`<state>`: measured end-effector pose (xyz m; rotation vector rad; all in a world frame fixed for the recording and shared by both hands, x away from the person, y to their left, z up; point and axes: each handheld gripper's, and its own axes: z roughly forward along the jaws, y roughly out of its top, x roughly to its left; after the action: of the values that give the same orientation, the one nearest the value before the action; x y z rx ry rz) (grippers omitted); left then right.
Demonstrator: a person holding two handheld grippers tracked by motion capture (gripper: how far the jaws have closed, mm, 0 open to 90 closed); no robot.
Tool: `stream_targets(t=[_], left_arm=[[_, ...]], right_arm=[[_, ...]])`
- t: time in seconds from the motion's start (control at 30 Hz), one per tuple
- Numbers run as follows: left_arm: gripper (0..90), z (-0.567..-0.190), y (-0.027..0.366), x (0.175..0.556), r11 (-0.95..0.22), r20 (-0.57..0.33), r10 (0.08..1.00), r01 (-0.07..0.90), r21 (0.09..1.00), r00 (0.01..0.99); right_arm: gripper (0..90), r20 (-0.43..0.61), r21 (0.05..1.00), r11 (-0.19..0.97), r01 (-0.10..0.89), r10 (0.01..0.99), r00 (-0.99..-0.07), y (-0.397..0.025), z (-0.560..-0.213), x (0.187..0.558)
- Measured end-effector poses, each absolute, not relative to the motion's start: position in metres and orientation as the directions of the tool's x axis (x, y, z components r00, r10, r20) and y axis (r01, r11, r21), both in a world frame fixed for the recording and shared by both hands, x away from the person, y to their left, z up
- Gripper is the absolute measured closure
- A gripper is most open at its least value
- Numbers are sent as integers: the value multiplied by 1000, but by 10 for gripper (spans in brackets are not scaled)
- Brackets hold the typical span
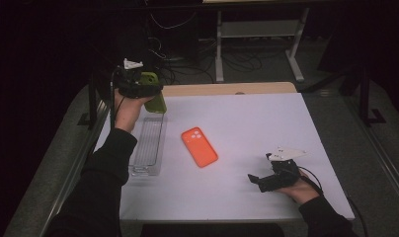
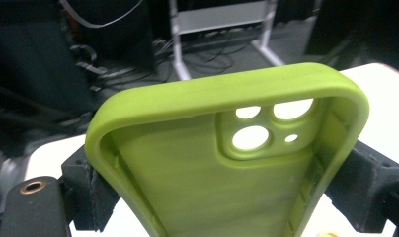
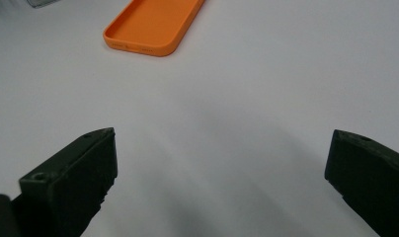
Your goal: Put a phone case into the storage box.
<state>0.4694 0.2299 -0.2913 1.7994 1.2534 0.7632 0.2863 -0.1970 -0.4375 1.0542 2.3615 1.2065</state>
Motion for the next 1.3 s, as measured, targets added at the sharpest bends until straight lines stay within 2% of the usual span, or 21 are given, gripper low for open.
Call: stream_targets(t=[0.23,0.5,0.77,0.97,1.3], left_arm=[[129,-309,228,487,-234,123,963,523,820,239],[127,-336,235,505,-193,111,978,569,800,176],[126,-355,233,515,-181,103,981,596,782,164],[125,-365,230,519,-202,129,978,625,754,161],[113,-372,230,522,-201,140,979,617,761,145]], right_arm=[[0,69,793,381,475,719,-692,-198,-437,286],[0,70,799,372,473,723,-687,-200,-436,286],[0,71,800,370,472,723,-687,-201,-437,285],[0,68,802,370,470,724,-686,-201,-436,285],[0,67,801,372,470,724,-686,-201,-436,285]])
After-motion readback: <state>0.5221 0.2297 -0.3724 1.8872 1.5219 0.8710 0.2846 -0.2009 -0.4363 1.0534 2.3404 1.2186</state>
